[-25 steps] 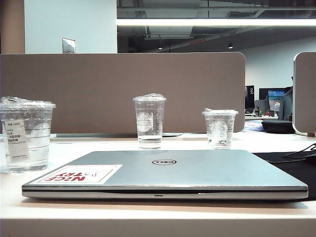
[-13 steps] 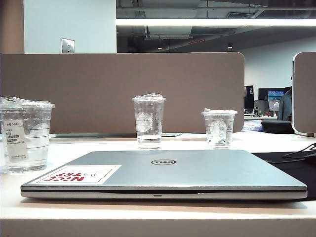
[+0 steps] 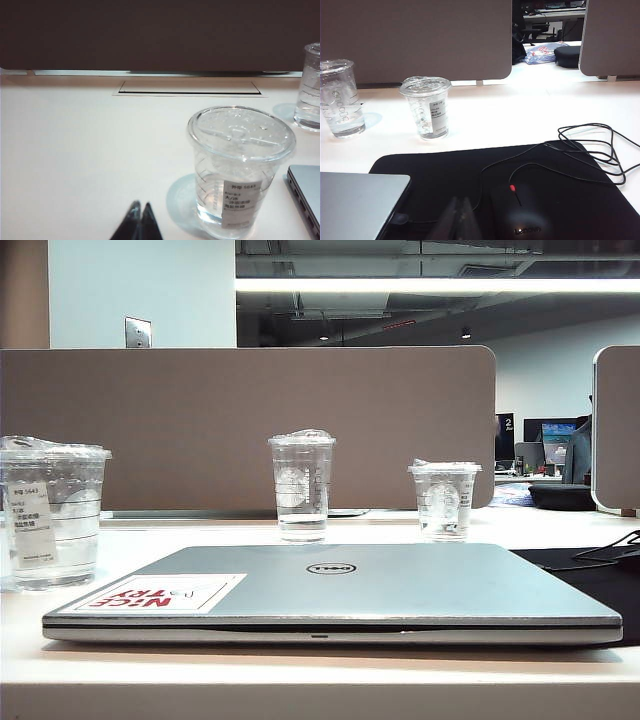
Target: Pick up the coffee cup on the left and place it on the left side of the laptop.
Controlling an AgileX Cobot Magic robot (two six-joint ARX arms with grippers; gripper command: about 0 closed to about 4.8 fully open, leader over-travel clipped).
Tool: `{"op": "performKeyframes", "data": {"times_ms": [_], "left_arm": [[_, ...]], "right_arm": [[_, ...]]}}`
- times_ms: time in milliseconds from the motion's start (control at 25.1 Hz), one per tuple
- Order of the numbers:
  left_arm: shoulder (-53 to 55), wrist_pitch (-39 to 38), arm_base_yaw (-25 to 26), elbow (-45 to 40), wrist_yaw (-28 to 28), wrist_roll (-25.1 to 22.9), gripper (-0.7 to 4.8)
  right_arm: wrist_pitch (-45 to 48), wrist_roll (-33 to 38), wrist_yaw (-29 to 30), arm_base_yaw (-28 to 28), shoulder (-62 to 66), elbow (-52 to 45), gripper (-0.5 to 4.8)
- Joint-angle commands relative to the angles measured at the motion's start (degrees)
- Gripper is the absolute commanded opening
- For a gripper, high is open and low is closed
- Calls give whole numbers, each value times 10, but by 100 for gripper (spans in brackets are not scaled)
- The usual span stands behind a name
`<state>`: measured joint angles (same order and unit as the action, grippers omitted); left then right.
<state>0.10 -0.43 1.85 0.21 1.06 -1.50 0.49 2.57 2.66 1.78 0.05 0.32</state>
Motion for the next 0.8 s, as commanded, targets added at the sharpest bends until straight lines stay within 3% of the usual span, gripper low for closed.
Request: {"op": "performKeyframes", "data": {"times_ms": [40,798], "left_arm": [[0,32,0,2,-2,-6,-5],[0,26,0,2,-2,-4,-5]], "right_arm": [[10,0,0,0,-1,-2,-5],[10,0,0,0,-1,-2,-5]]}}
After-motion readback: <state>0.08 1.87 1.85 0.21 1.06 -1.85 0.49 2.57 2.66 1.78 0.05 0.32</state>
